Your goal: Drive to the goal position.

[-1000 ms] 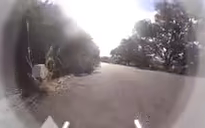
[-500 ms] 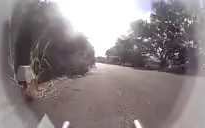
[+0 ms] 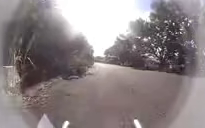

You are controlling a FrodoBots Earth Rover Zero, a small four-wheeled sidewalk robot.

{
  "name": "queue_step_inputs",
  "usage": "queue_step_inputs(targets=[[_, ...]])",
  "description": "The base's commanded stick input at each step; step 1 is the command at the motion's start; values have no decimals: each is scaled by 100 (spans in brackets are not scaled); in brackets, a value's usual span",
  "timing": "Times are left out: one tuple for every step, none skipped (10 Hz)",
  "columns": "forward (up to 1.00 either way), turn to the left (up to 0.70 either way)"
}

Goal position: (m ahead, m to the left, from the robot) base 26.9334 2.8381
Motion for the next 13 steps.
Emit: queue_step_inputs(targets=[[70,-2],[70,0],[70,0],[70,0],[70,0],[70,0],[70,0],[70,0],[70,0],[70,0],[70,0],[70,0],[70,0]])
